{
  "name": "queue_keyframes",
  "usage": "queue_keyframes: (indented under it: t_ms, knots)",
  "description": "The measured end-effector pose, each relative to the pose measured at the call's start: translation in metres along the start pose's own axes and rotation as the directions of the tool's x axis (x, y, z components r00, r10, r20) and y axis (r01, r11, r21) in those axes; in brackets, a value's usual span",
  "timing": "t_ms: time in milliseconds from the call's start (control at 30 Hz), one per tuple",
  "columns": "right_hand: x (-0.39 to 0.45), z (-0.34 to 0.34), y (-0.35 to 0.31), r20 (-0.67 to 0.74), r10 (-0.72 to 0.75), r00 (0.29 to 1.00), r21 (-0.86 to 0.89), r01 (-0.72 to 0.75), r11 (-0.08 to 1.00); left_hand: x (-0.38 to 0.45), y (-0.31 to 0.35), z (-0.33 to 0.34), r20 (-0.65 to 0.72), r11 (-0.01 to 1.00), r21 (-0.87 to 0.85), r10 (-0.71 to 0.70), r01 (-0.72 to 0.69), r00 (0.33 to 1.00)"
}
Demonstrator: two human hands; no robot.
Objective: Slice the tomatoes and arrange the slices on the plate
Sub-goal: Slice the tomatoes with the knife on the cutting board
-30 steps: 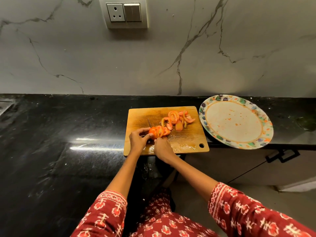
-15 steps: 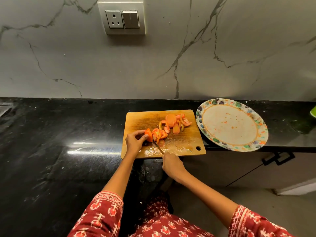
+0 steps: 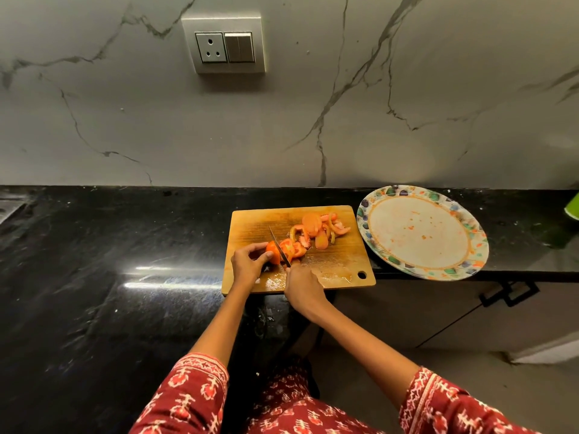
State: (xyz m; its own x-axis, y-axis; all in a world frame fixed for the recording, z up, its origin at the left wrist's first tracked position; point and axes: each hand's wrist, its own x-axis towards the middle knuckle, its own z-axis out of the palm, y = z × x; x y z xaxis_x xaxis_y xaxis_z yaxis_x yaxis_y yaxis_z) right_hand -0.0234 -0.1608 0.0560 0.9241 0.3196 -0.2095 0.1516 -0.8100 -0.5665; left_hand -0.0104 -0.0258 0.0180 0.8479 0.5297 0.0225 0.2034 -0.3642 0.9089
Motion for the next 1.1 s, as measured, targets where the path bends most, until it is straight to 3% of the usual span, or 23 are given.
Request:
queue_keyframes:
  t_ms: [433,767,1100]
  knots:
    - [0.014,-0.007,-0.017,0.083,0.020,0.996,-0.013,-0.019,1.000,0.003,-0.003,-0.002,0.011,1.000,-0.001,-0.008,0.008,1.000]
    - [0.009,0.009,-0.002,0.041,-0.004,0.999,0.006,0.004,1.000,0.003,-0.006,-0.002,0.036,1.000,0.004,-0.015,0.014,0.999]
    - [0.027,0.014,-0.017,0.089,0.026,0.996,0.076,-0.033,0.997,0.003,-0.009,-0.004,0.020,0.998,-0.057,-0.023,0.024,1.000]
